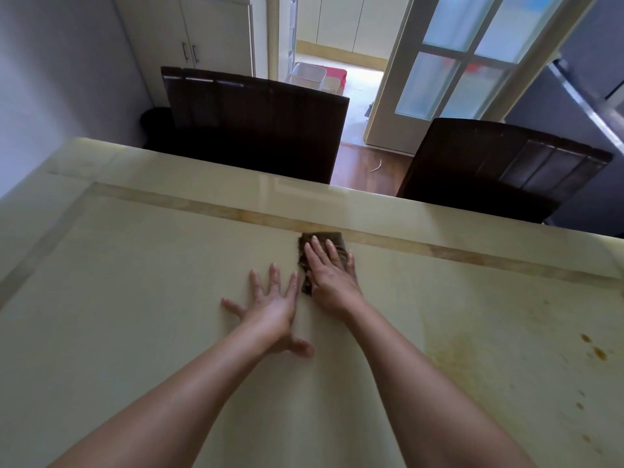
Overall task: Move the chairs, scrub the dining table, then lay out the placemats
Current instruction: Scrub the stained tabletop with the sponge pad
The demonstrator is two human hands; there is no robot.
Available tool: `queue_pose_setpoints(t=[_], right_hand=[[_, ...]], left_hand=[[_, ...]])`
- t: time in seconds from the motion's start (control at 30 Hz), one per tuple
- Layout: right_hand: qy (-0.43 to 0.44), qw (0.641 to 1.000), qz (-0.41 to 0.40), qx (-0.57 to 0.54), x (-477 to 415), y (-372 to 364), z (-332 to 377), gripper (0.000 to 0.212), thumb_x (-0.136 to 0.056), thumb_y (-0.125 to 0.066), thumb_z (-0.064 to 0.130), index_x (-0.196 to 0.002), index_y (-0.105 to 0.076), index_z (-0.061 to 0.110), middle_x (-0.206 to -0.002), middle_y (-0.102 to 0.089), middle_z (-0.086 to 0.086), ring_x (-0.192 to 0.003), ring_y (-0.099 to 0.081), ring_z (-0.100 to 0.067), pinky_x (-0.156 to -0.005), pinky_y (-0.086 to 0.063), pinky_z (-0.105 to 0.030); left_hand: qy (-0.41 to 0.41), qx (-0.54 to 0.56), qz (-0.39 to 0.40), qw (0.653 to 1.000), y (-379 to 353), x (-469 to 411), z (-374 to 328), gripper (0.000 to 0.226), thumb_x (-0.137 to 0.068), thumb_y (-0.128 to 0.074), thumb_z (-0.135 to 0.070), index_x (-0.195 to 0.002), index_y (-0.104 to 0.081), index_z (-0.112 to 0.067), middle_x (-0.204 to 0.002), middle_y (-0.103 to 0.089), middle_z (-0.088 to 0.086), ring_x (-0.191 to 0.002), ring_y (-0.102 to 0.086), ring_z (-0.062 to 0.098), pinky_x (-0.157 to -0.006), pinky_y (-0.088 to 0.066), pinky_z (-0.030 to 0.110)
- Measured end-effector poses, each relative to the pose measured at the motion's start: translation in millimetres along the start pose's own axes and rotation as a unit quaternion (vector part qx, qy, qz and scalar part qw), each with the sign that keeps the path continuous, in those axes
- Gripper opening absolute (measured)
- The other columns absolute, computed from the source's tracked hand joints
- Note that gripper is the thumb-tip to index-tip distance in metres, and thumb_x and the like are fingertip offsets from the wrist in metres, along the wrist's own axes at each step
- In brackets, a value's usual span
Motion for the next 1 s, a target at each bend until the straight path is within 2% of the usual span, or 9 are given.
queue_pose_setpoints(t=[0.23, 0.57, 0.73, 0.83, 0.93, 1.0], right_hand=[[-0.071, 0.997, -0.023, -0.020, -45.4, 26.5, -35.2, 0.059, -0.100, -0.025, 0.017, -0.152, 0.001, 0.023, -0.159, 0.013, 0.008, -0.146, 0.014, -0.015, -0.116, 0.014, -0.047], [-0.200, 0.978, -0.054, -0.033, 12.4, 37.9, -143.1, 0.057, -0.101, -0.026, 0.022, -0.153, -0.001, 0.021, -0.159, 0.011, 0.005, -0.147, 0.011, -0.016, -0.116, 0.010, -0.050], [-0.204, 0.977, -0.059, -0.027, 10.8, 35.4, -144.7, 0.057, -0.101, -0.025, 0.022, -0.153, -0.001, 0.021, -0.159, 0.013, 0.006, -0.147, 0.011, -0.016, -0.115, 0.010, -0.050], [-0.202, 0.977, -0.060, -0.024, 9.9, 35.2, -145.8, 0.057, -0.101, -0.025, 0.021, -0.153, 0.000, 0.021, -0.159, 0.013, 0.006, -0.146, 0.012, -0.016, -0.115, 0.010, -0.051], [-0.200, 0.978, -0.061, -0.023, 8.7, 33.6, -147.6, 0.058, -0.101, -0.025, 0.021, -0.153, 0.001, 0.021, -0.159, 0.014, 0.007, -0.146, 0.013, -0.016, -0.115, 0.010, -0.051], [-0.197, 0.978, -0.058, -0.024, 9.1, 33.7, -147.7, 0.057, -0.101, -0.024, 0.022, -0.152, 0.001, 0.021, -0.159, 0.014, 0.007, -0.146, 0.014, -0.015, -0.115, 0.011, -0.050]], left_hand=[[0.003, -0.009, 0.012, 1.000, -0.5, 0.1, 1.5, 0.131, -0.062, -0.074, -0.061, -0.144, 0.026, -0.035, -0.148, 0.041, 0.003, -0.137, 0.033, 0.036, -0.099, -0.004, 0.079], [0.003, -0.009, 0.007, 1.000, -0.4, -0.1, 0.6, 0.130, -0.063, -0.073, -0.062, -0.144, 0.025, -0.035, -0.148, 0.041, 0.002, -0.137, 0.033, 0.035, -0.099, -0.004, 0.078], [0.009, -0.023, 0.006, 1.000, 1.7, 1.5, 0.6, 0.130, -0.063, -0.072, -0.064, -0.145, 0.025, -0.033, -0.149, 0.038, 0.005, -0.138, 0.030, 0.038, -0.100, -0.005, 0.077], [0.006, -0.065, -0.020, 0.998, 11.1, -0.5, -12.8, 0.126, -0.067, -0.068, -0.064, -0.147, 0.022, -0.026, -0.152, 0.032, 0.011, -0.139, 0.027, 0.038, -0.102, -0.003, 0.076], [-0.037, -0.040, -0.063, 0.997, 27.0, -17.5, -43.3, 0.125, -0.067, -0.070, -0.063, -0.146, 0.022, -0.032, -0.150, 0.037, 0.005, -0.138, 0.031, 0.035, -0.102, 0.000, 0.076], [-0.054, -0.018, -0.058, 0.997, 32.8, -32.2, -62.7, 0.126, -0.065, -0.071, -0.063, -0.145, 0.022, -0.035, -0.149, 0.038, 0.003, -0.137, 0.033, 0.035, -0.101, 0.000, 0.077]])
Point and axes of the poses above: each hand's wrist, its own x-axis away from the middle knuckle, its own y-axis out of the back of the hand, z = x × y, the point moved 3 cm from there along -x, towards the middle knuckle
